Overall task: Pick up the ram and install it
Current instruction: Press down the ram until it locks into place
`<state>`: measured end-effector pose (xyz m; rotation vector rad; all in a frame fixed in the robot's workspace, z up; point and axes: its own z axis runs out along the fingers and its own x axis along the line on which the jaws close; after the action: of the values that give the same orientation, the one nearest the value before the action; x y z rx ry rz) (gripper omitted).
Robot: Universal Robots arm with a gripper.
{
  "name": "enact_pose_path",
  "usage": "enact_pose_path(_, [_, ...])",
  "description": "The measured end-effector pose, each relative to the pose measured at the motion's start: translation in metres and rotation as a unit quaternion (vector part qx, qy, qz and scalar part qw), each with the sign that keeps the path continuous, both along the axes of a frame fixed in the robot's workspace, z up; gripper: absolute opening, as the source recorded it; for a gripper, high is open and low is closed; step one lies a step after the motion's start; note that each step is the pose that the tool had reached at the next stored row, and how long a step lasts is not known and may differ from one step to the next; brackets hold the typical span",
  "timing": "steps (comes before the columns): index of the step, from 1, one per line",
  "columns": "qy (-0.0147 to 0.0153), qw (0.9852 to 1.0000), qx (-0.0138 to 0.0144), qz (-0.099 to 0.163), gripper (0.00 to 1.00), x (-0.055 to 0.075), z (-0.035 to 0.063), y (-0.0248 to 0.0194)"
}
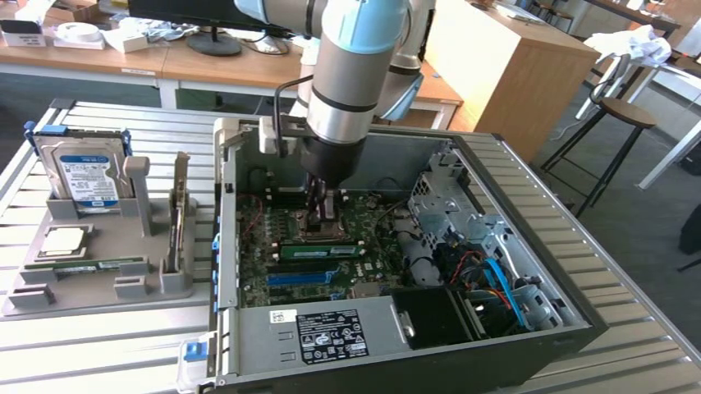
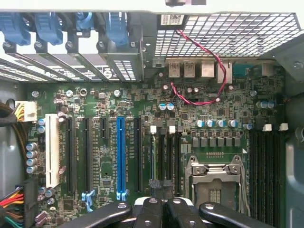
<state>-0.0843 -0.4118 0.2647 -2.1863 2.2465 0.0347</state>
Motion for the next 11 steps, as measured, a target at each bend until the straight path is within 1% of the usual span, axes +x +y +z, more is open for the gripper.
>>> enact_pose_path(5, [0.0000,1.0000,0.0000,0.000,0.10,0.0000,-0.0004,-0.0001])
enact_pose_path(11, [0.0000,1.0000,0.0000,0.000,0.10,0.0000,-0.0068,-0.0007])
